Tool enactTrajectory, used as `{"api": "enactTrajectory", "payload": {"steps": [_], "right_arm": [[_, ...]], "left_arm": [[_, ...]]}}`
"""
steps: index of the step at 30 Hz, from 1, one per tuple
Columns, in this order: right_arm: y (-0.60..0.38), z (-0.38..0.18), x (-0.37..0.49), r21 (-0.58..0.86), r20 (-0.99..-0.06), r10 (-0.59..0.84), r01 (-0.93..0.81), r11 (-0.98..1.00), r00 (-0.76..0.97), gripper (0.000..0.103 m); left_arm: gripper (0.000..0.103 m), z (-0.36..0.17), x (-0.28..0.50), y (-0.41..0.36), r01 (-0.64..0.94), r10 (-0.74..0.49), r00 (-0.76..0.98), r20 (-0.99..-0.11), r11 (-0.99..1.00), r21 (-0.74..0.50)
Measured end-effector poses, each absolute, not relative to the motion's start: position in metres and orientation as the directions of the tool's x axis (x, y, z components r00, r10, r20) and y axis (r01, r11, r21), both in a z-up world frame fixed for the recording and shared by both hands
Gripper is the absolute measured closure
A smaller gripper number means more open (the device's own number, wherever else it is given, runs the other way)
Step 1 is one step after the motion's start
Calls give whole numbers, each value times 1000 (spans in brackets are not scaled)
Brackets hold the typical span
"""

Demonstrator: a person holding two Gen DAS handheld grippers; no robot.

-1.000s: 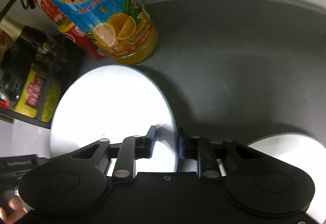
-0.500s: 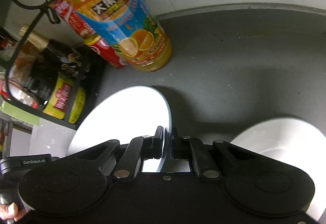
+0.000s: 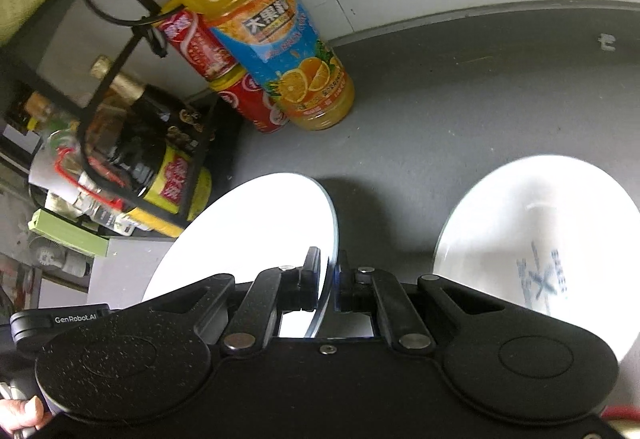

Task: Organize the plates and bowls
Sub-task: 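Lift the 'Sweet' plate with both tools toward the flower-pattern plate, then lower the 'Sweet' plate onto the flower-pattern plate and open both tools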

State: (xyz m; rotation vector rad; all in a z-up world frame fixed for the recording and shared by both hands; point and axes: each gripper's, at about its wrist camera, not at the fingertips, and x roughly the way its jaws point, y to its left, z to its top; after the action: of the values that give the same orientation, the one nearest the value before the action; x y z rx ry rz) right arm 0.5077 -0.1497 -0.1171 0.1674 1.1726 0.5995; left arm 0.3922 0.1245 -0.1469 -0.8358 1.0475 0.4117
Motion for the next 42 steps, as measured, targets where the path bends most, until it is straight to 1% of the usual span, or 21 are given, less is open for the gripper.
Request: {"api": "enactTrajectory", "payload": {"steps": [9, 20, 30, 42], "right_arm": [[-144, -101, 460, 430, -803, 528, -346, 834, 275, 96], [-129, -99, 415, 430, -795, 538, -366, 825, 279, 96], [-113, -105, 385, 416, -810, 527, -380, 826, 259, 96], [-105, -113, 366, 374, -832, 488, -382, 845, 264, 96]], "left_arm": [[95, -126, 352, 134, -629, -81, 464, -882, 671, -393], [95, -112, 302, 149, -620, -75, 477, -876, 678, -395], [95, -125, 264, 165, -640, -82, 460, -884, 660, -394], [94, -147, 242, 173, -644, -108, 434, -894, 657, -392]]}}
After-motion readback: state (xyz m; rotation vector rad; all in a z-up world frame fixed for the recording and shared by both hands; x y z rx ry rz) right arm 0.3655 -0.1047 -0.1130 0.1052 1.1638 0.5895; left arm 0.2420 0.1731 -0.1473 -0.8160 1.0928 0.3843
